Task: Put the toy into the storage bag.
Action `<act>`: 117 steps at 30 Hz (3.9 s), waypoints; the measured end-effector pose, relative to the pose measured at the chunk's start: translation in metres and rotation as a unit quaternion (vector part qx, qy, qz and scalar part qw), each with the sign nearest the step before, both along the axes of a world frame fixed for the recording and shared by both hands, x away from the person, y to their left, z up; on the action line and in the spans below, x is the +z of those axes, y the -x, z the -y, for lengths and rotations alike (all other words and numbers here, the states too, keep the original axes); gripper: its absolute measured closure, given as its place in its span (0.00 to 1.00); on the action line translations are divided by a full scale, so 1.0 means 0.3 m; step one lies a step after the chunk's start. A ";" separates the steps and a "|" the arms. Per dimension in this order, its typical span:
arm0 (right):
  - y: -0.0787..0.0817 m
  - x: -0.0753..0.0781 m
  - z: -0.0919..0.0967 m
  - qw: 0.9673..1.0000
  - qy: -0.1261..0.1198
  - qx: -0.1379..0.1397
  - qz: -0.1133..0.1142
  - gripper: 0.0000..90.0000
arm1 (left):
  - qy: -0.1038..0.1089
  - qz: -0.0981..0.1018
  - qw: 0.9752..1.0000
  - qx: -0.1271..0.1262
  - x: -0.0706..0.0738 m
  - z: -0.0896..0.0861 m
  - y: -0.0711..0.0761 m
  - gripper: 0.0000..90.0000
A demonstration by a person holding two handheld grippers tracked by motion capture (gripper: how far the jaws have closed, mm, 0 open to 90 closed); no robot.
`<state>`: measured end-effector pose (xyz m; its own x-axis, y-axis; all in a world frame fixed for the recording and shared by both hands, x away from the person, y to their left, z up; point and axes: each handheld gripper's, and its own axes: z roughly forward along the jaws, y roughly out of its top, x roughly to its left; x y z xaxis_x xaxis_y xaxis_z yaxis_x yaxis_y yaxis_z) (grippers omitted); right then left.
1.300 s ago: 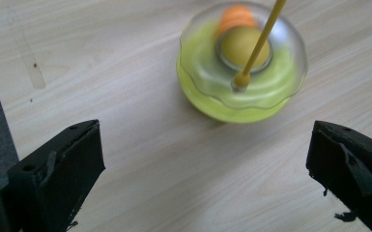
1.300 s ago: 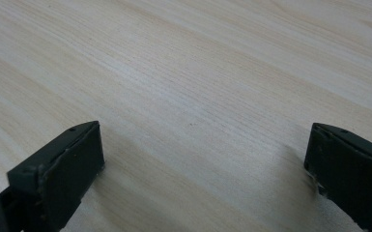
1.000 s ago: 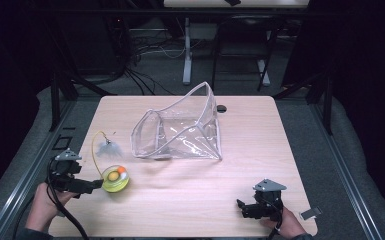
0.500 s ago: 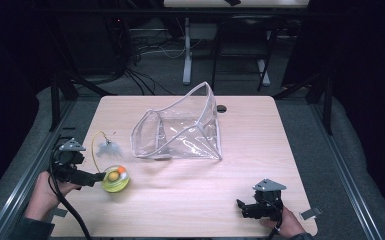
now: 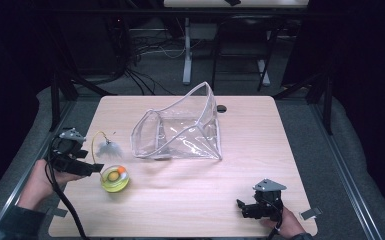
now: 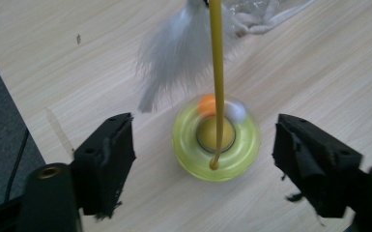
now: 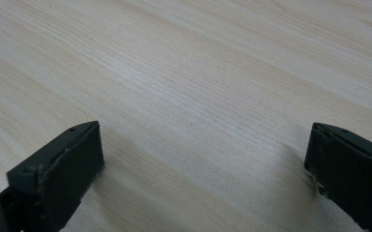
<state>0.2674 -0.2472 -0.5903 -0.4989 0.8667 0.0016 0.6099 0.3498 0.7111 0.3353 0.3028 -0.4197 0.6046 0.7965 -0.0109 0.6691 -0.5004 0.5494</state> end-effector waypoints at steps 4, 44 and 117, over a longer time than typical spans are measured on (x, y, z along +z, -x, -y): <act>0.000 0.000 0.000 1.000 0.000 0.000 0.000 0.00 | 0.000 -0.010 1.000 -0.010 0.018 0.002 -0.015 0.34; 0.000 0.000 0.000 1.000 0.000 0.000 0.000 0.00 | -0.036 -0.039 0.998 -0.034 0.076 0.043 -0.066 0.98; 0.000 0.000 0.001 1.000 0.003 0.001 0.000 0.00 | -0.089 -0.031 0.995 -0.025 0.358 0.048 -0.241 0.98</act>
